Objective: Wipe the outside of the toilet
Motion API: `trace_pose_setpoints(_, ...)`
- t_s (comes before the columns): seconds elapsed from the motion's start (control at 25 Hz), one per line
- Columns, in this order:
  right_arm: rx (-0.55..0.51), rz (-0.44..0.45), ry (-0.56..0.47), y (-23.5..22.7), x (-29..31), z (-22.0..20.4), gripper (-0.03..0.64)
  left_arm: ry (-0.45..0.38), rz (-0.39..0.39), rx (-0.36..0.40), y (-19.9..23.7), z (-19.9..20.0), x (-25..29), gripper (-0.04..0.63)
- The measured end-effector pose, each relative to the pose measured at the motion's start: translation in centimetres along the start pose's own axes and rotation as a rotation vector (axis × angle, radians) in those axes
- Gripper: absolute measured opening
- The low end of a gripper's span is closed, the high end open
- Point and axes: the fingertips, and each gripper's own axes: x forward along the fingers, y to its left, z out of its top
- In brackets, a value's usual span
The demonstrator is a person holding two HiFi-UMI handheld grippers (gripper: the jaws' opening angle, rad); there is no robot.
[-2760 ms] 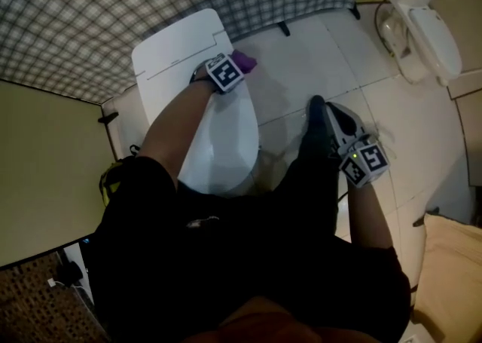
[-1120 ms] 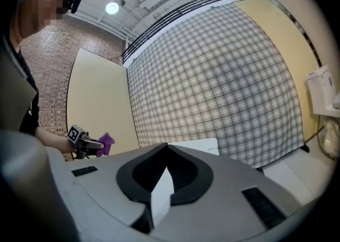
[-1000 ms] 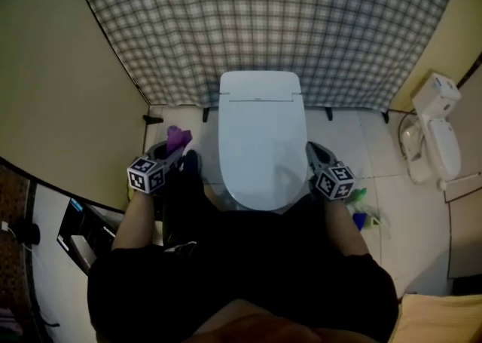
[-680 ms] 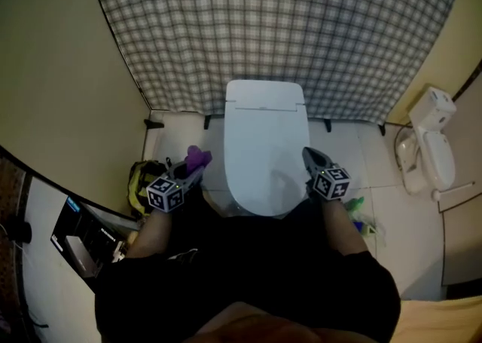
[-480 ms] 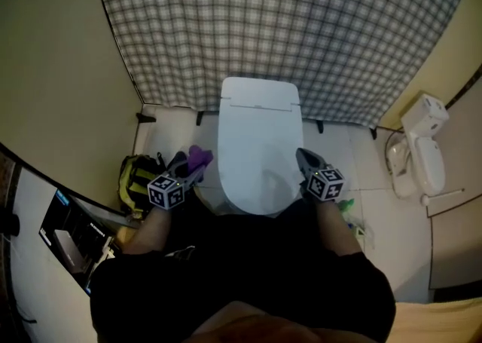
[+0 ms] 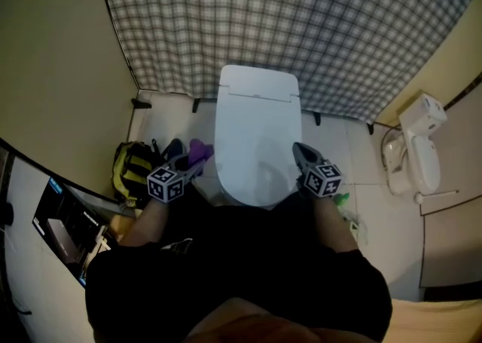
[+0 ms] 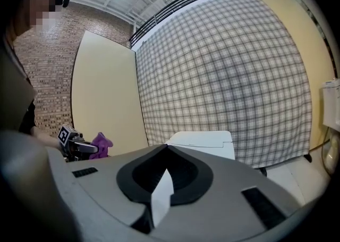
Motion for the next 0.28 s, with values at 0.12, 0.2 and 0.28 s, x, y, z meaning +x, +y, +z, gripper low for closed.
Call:
trace_pose_setpoints(0.12, 0.001, 0.007, 0.001, 0.23, 0.04, -0.27, 0.0, -0.003, -0.002, -0.01, 0.02, -0.16, -0.02, 0.124)
trace_pose_setpoints(0.2, 0.003, 0.008, 0.004, 0.26, 0.11, -0.52, 0.0, -0.004, -0.004, -0.022, 0.19, -0.39, 0.03, 0.124)
trace_pose_setpoints(0.28, 0.003, 0.008, 0.009, 0.2, 0.19, -0.78, 0.0, -0.004, -0.008, -0.033, 0.29, -0.66, 0.17, 0.124)
